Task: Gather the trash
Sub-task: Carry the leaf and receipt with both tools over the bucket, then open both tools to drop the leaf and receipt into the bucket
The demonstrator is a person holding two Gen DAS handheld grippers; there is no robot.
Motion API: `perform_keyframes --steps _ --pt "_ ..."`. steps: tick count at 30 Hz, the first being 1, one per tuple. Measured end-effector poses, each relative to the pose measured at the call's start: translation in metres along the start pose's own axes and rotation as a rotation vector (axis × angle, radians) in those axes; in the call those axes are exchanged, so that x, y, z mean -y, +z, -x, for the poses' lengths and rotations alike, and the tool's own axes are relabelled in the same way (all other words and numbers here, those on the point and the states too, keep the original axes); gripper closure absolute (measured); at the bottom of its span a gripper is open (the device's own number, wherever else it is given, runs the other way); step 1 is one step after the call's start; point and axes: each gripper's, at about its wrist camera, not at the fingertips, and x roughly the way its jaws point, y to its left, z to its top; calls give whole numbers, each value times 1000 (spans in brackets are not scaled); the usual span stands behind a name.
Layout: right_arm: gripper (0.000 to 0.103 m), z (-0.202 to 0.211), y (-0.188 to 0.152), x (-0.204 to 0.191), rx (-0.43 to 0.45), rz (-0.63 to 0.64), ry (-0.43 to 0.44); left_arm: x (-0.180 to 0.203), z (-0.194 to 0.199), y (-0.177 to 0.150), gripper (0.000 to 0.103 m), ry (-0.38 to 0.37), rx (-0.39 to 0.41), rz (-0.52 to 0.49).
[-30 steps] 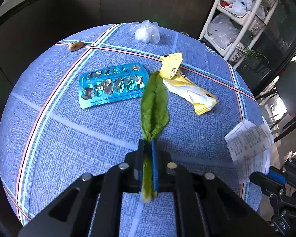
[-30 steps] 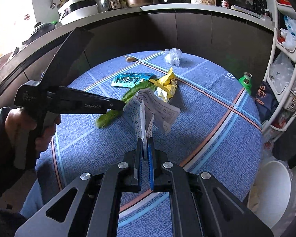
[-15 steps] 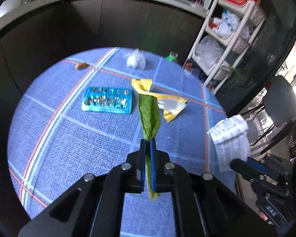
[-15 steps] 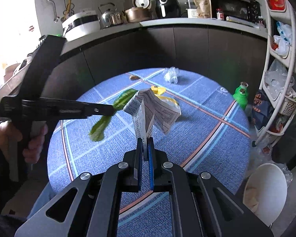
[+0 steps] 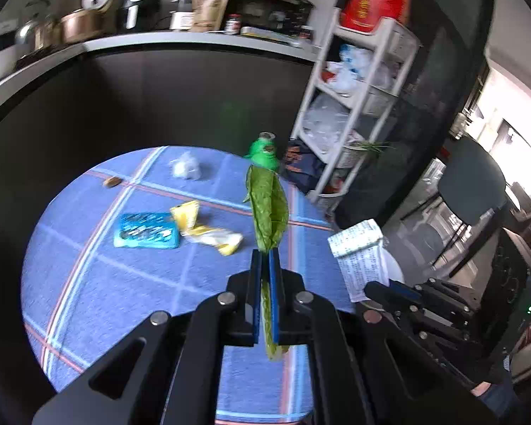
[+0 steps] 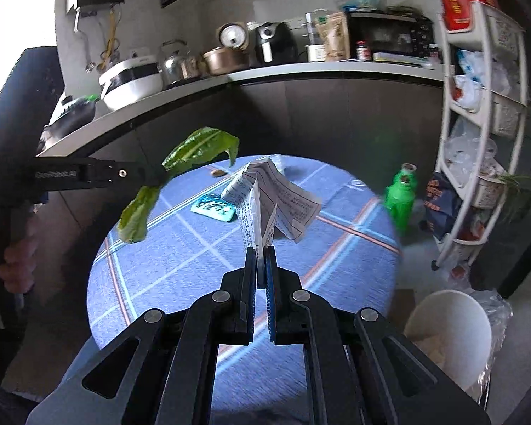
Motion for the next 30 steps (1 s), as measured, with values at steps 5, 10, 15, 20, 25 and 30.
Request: perform_keyframes --steps 5,10,15,20,25,30 --pt "98 22 -13 35 26 -66 -66 42 -15 6 97 -89 -22 -51" --pt "98 39 -32 76 33 -142 -146 90 -44 5 97 -173 -76 -120" --pt "98 49 -54 115 24 -221 -215 135 -83 -1 97 -240 -154 -175" --pt "98 51 -78 154 17 -316 -250 167 -122 -7 97 -270 -233 -206" --pt "98 45 -97 184 -9 -378 -265 192 -162 -11 97 -274 -294 -228" --pt "98 32 -111 206 -38 -406 -285 208 -207 -16 97 -273 -357 -234"
